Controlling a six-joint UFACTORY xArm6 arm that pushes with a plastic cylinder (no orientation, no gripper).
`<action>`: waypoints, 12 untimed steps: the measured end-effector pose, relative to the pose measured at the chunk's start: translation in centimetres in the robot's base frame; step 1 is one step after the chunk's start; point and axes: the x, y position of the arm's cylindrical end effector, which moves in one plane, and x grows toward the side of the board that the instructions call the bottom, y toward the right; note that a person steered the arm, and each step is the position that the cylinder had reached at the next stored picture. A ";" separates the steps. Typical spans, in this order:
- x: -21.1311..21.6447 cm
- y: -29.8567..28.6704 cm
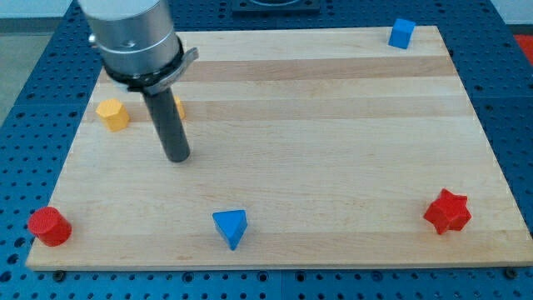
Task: Move the triangle to the center of the board
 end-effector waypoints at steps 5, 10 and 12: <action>13.9 -2.0; 13.9 5.0; 12.4 8.1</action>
